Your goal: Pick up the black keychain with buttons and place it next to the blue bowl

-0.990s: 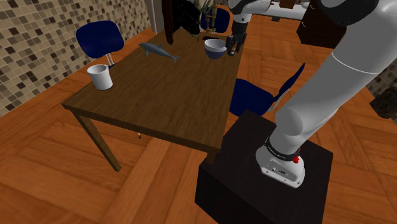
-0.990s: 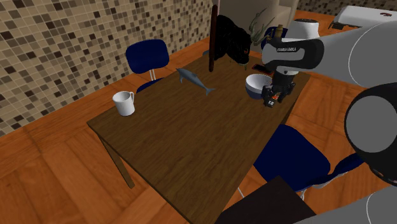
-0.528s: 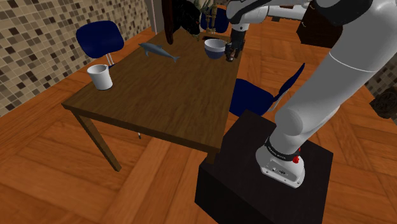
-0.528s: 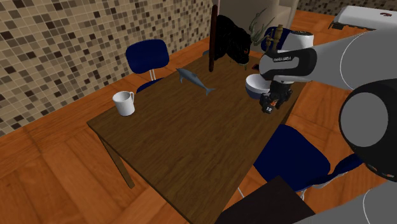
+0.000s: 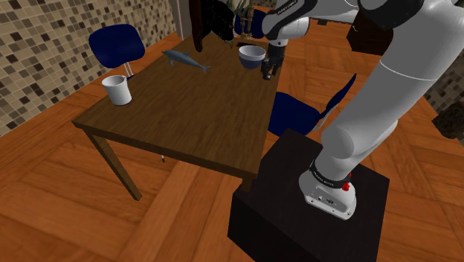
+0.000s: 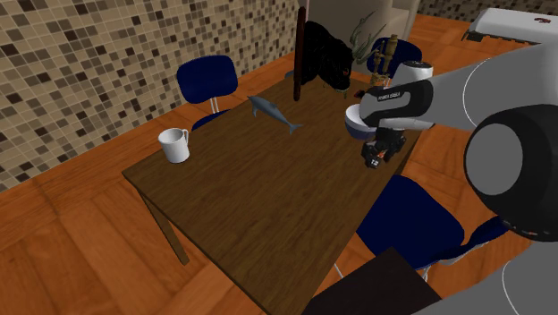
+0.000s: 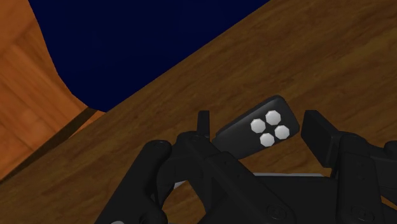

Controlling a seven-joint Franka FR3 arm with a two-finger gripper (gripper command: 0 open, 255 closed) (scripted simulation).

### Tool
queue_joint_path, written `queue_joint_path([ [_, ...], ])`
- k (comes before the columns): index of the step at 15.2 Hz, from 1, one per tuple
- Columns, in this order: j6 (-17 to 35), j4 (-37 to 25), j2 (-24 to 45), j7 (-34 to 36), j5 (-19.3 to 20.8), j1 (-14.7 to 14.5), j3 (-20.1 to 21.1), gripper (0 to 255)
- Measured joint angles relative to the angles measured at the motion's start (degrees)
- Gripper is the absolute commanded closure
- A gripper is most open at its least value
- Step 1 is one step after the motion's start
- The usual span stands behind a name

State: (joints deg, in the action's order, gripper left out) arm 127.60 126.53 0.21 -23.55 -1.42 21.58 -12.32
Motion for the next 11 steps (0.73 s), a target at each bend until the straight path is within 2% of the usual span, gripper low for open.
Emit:
queue_joint_path([
  [5,3.5,1.5,2.1,-0.5,-0.7,0.0,0.0,255],
  [11,3.9,1.6,2.3,-0.6,-0.7,0.0,0.0,255],
])
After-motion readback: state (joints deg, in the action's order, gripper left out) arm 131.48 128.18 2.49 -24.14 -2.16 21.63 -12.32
